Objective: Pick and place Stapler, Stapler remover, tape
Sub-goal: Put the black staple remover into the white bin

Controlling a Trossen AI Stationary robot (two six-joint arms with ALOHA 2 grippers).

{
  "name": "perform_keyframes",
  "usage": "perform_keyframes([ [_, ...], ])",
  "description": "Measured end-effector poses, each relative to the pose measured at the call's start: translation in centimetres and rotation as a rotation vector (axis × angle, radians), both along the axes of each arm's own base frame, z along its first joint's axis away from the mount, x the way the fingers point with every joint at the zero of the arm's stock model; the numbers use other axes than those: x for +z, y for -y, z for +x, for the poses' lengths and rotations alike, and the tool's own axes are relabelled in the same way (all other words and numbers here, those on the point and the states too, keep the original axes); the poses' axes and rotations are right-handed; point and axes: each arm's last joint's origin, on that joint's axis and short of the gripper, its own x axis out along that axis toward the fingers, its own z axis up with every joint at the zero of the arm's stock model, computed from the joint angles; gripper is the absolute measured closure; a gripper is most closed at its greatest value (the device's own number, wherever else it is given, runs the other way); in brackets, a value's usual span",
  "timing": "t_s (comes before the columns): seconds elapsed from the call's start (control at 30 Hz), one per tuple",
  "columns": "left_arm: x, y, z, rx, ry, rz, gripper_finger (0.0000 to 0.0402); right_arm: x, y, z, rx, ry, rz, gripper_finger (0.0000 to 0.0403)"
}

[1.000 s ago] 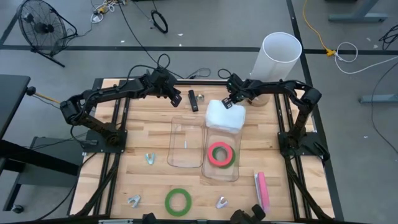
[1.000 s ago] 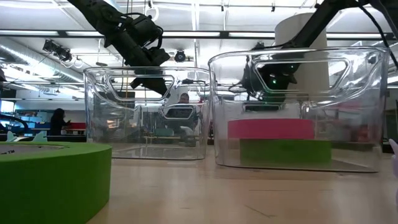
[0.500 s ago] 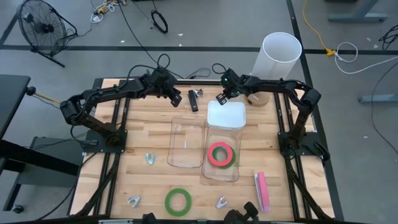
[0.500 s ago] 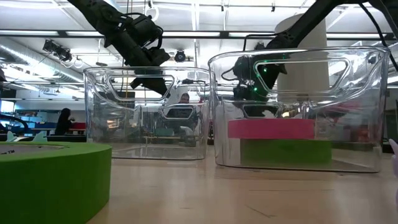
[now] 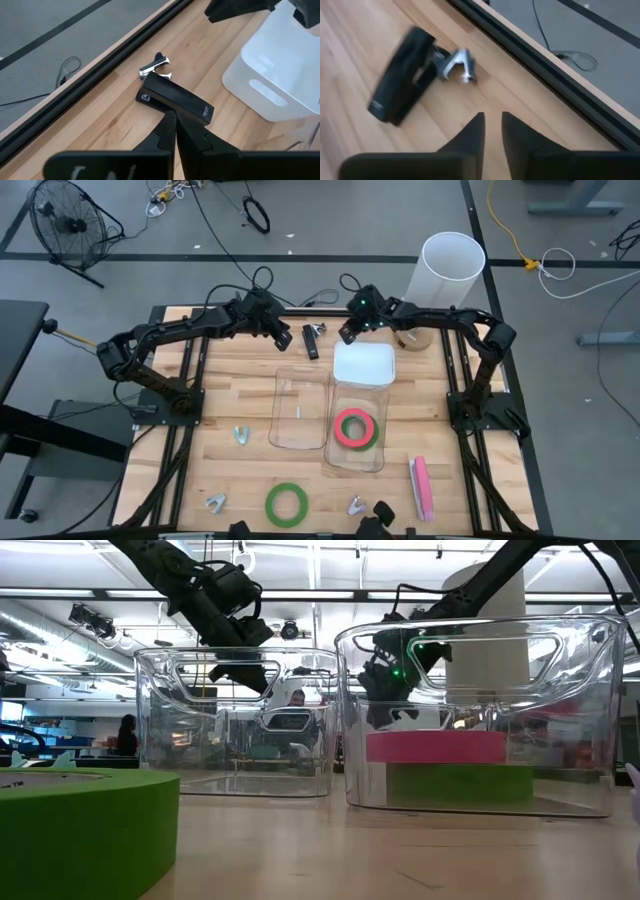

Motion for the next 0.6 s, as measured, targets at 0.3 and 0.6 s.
perform_keyframes([
  [0.3,0.1,-0.1,0.1,0.000,0.014,0.013,0.0388,0.8,-0.4,1.2,0.051,0.112,-0.039,0.0260],
  [0.6,0.2,-0.1,0.1,0.000,0.018,0.015,0.0388,1.4,-2.9,3.2,0.146,0.182,-0.055,0.0270],
])
